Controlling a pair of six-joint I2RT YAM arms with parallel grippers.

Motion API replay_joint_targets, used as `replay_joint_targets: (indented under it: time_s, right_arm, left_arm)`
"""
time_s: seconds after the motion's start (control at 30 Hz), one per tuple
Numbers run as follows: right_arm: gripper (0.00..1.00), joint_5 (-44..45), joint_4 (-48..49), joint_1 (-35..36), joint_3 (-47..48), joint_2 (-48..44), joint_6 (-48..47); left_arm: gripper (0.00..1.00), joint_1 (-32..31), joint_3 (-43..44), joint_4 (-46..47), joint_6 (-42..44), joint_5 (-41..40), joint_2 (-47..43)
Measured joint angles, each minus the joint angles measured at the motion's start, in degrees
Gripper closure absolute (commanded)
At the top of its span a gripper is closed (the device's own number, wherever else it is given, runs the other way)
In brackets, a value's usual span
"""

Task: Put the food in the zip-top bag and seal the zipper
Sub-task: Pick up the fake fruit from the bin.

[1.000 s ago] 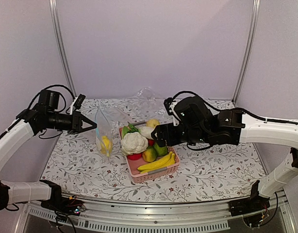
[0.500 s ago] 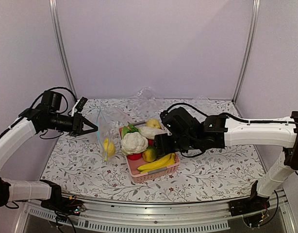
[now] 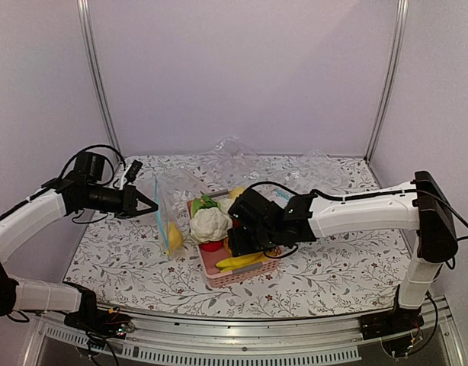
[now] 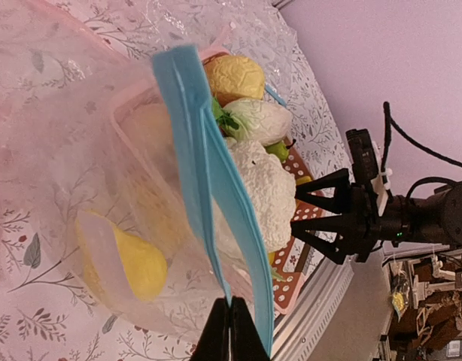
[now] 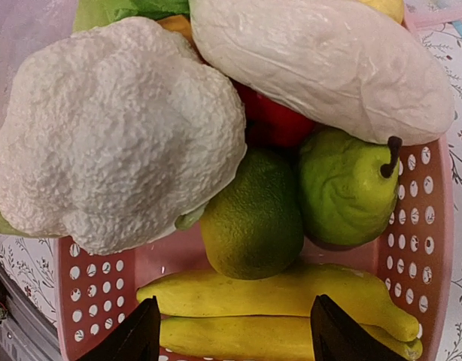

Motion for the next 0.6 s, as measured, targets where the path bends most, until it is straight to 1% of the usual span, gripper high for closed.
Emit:
replay_joint_targets:
  time_s: [0.2, 0.47, 0.6]
  right_arm:
    - [0.33, 0.1, 0.9, 0.0, 1.3, 3.1, 0.0]
    - [0.39, 0.5, 1.6, -0.4, 2.4, 6.1, -0.4]
    - [0.38, 1.4, 1.7, -0.6, 3.0, 6.5, -1.2]
  left_arm:
    - [1.0, 0.2, -0.2, 2.7, -0.9, 0.3, 0.0]
    - [1.0, 1.1, -0.2, 3.8, -1.3, 0.8, 0.0]
    - [1.0, 1.6, -0.3, 4.3, -1.5, 1.2, 0.0]
